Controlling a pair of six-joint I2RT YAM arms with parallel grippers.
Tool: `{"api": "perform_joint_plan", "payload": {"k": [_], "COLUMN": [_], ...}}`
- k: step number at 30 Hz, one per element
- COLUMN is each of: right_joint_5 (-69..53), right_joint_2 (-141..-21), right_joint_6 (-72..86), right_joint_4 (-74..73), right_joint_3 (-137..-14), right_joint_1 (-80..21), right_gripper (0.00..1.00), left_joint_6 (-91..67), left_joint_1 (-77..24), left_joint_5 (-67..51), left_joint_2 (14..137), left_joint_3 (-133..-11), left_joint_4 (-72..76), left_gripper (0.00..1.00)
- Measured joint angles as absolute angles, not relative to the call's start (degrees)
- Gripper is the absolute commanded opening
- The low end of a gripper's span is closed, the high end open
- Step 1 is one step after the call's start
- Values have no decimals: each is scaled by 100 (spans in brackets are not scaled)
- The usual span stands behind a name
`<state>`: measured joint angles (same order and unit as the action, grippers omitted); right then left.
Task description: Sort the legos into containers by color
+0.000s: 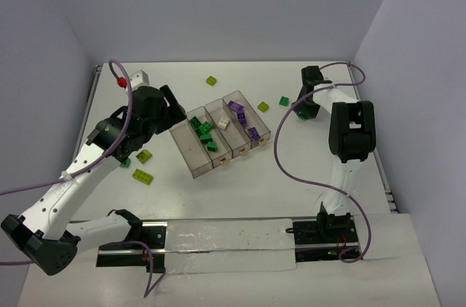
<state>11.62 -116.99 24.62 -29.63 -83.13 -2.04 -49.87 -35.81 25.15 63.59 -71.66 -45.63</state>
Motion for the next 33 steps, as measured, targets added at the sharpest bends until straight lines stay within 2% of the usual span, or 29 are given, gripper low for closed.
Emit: {"api": "perform_joint_plan", "payload": {"k": [8, 14, 21, 27, 33], "right_joint_5": [1166, 1190, 1134, 1295, 1220], "right_joint_2": [-11697, -11284, -9690, -8727, -8988], "right_joint_6": [2460, 2467, 2494, 2506, 2413], "right_joint_4": [-2944, -2801, -2616, -2490, -2476], "right_joint_3": [-8294, -7735, -6626, -6614, -6970], "right_joint_1": [-204, -204, -393, -1592, -3297], "right_gripper": [38, 37, 37, 37, 37], "left_joint_6": [-4984, -4984, -4946, -4904, -4908], "left_joint_1": [-3581, -3581, -3579, -3579, -3575], "left_joint_5": [2519, 2532, 2536, 2574, 2570], "left_joint_2": [6334, 6283, 6278, 6278, 6278], "left_joint_3": [-7166, -7166, -7166, -7166, -7166], "left_joint_4": [-4563, -4565, -4563, -4563, -4559], "left_gripper": [92, 92, 92, 92, 92]}}
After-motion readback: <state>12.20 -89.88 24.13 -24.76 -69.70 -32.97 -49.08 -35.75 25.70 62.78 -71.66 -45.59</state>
